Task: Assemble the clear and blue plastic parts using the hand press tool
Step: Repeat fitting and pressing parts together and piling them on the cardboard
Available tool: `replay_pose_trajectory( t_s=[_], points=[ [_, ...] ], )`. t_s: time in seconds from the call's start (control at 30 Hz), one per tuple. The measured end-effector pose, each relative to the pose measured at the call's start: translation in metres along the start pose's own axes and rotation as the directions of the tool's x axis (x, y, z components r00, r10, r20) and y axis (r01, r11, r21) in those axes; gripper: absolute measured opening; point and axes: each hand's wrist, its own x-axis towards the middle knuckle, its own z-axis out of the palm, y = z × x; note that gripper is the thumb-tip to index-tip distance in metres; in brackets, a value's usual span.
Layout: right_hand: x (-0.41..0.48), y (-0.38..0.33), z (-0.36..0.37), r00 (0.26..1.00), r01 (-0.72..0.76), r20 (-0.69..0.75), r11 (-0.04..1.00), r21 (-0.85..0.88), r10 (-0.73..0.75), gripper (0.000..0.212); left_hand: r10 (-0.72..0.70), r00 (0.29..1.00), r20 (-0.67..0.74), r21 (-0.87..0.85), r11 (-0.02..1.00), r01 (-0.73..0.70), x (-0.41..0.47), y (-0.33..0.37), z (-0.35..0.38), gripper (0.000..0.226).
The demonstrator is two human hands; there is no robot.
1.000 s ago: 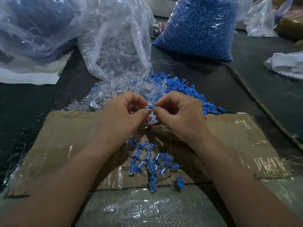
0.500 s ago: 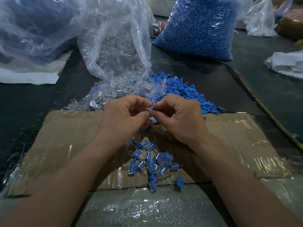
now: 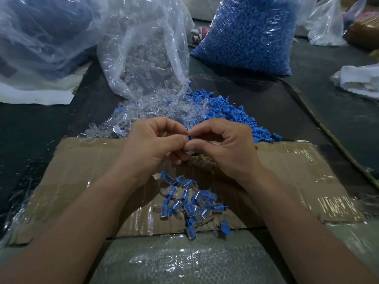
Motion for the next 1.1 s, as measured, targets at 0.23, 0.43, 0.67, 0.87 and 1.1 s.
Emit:
replay_pose_trajectory(
  t_s=[0.23,0.43,0.67,0.87,1.1],
  points=[
    [0.0003,0.0026,-0.0014,0.999,0.006,0.034,1.000,0.001,-0.006,0.031,-0.059,0.998,-0.011,-0.099,0.993,0.058,0.0019,-0.0013,-0.0003,0.008],
    [0.0005,0.0029,-0.0022,1.000,-0.011,0.018,1.000,-0.015,0.011,0.026,-0.089,0.996,0.023,-0.135,0.987,0.091,0.0017,-0.0015,-0.0021,0.017],
    [0.0003,0.0057,-0.0021,0.998,0.067,0.003,0.983,-0.169,-0.067,0.021,-0.074,0.996,0.043,-0.128,0.989,0.079,0.0053,-0.0047,-0.0073,0.029],
    [0.0007,0.0058,-0.0020,0.995,0.095,0.024,0.965,-0.245,-0.092,0.020,-0.086,0.995,0.056,-0.094,0.991,0.091,0.0066,-0.0062,-0.0090,0.018],
    [0.0009,0.0046,-0.0019,0.994,0.107,0.032,0.961,-0.255,-0.102,0.019,-0.088,0.996,0.033,-0.090,0.992,0.091,0.0043,-0.0055,-0.0060,0.019]
  ],
)
